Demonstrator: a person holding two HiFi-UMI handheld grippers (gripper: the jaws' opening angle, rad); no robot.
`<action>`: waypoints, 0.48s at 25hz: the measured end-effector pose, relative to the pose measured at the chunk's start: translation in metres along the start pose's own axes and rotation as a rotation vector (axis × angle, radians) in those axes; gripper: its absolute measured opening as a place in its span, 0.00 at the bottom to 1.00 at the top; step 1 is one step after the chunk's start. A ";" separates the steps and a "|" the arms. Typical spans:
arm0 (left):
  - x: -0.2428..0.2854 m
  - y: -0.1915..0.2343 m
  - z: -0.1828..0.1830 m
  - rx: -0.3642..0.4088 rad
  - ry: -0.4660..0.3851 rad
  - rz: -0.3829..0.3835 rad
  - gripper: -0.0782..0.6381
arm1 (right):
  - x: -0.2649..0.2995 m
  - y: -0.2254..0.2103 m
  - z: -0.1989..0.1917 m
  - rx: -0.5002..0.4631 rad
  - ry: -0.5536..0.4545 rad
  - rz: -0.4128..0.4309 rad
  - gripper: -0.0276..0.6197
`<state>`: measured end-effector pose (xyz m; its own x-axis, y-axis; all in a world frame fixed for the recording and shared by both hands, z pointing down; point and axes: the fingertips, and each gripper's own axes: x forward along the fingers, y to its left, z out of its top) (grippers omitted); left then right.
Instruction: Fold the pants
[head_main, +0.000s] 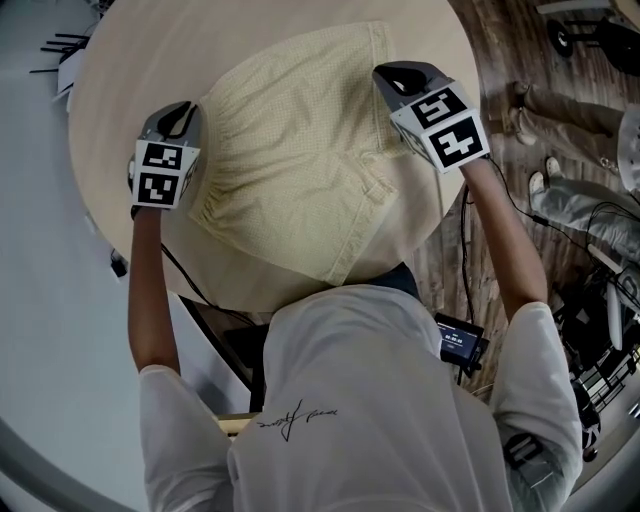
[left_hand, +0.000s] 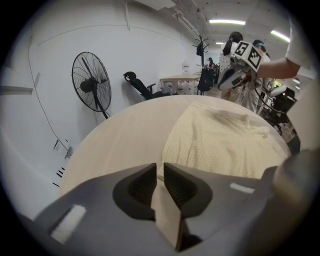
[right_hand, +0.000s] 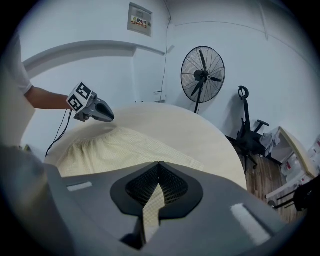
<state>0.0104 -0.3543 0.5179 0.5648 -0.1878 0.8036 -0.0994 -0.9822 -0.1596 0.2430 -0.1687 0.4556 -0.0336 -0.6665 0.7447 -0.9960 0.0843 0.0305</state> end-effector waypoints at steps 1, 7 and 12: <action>0.004 0.004 -0.002 0.010 0.008 -0.004 0.18 | 0.004 0.000 0.000 -0.005 0.008 0.005 0.04; 0.023 0.008 -0.004 0.049 0.043 -0.066 0.18 | 0.022 0.003 -0.013 -0.049 0.064 0.039 0.04; 0.039 0.002 -0.014 -0.038 0.068 -0.190 0.20 | 0.029 0.001 -0.012 -0.081 0.091 0.056 0.04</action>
<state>0.0213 -0.3635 0.5569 0.5199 0.0018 0.8542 -0.0278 -0.9994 0.0190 0.2421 -0.1787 0.4856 -0.0780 -0.5890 0.8043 -0.9827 0.1815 0.0376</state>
